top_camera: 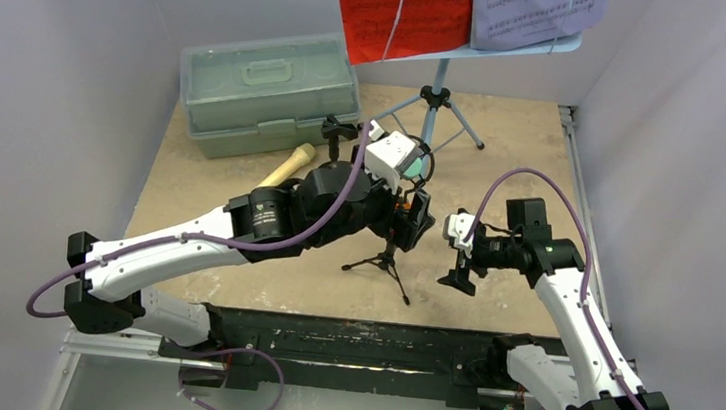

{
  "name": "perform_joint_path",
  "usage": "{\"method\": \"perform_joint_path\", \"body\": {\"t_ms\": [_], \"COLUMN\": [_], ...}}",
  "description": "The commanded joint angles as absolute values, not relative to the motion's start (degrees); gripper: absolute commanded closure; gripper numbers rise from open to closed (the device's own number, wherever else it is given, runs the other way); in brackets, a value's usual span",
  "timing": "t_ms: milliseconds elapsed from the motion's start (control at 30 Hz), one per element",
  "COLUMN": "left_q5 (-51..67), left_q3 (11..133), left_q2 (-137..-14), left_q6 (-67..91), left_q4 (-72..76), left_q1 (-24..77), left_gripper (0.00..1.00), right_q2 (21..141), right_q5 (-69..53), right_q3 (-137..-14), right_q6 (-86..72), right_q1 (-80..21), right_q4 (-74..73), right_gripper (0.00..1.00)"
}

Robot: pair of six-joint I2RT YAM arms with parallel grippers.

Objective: Pack up the instrument practice props
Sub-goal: Remove the microphone from the microphone stand.

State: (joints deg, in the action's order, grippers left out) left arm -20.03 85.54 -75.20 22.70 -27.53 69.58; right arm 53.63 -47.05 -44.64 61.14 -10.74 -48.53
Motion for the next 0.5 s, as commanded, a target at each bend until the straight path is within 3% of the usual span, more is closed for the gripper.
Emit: {"method": "perform_joint_path", "body": {"t_ms": [0, 233, 467], "left_q5": [-23.52, -28.28, -21.10], "left_q3": [90.85, 94.41, 95.93], "left_q2": [-77.47, -79.26, -76.25], "left_q6": [21.59, 22.27, 22.04], "left_q4": [-28.59, -30.73, -31.17], "left_q1": [70.41, 72.19, 72.69], "left_gripper": [0.00, 0.00, 0.00], "right_q2": [54.05, 53.85, 54.05], "right_q5": [-47.80, -47.99, -47.99], "right_q3": [-44.38, -44.30, -44.38], "right_q6": [62.09, 62.26, 62.63], "right_q1": [-10.43, -10.46, -10.37], "right_q4": [-49.12, -49.22, -49.48], "right_gripper": [0.01, 0.01, 0.01]}}
